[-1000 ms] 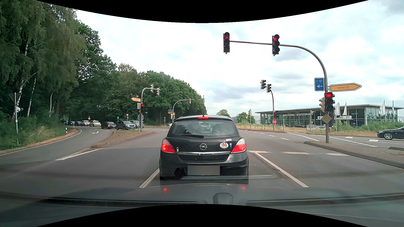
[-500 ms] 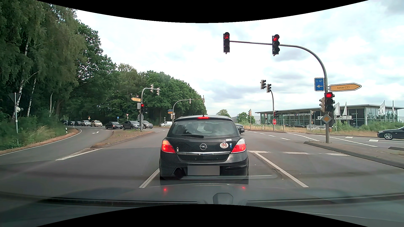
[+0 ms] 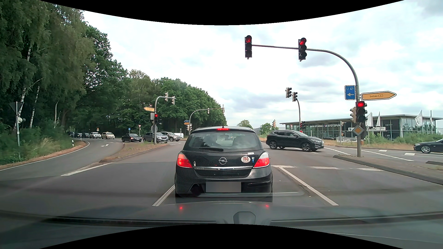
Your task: Follow the waypoints while adhering to traffic rules and regulations
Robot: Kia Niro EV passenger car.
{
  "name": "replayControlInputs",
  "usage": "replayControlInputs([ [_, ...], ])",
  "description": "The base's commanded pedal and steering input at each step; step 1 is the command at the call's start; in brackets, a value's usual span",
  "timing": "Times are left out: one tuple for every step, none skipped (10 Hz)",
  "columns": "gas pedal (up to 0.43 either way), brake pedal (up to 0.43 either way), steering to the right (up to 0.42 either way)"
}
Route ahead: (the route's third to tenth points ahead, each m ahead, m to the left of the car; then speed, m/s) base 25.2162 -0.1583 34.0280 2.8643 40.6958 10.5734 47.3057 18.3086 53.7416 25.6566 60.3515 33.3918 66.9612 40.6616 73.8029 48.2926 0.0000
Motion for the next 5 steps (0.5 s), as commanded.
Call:
replayControlInputs([
  [0.000, 0.232, -0.004],
  [0.000, 0.232, -0.004],
  [0.000, 0.226, -0.004],
  [0.000, 0.226, -0.004],
  [0.000, 0.226, -0.004],
])
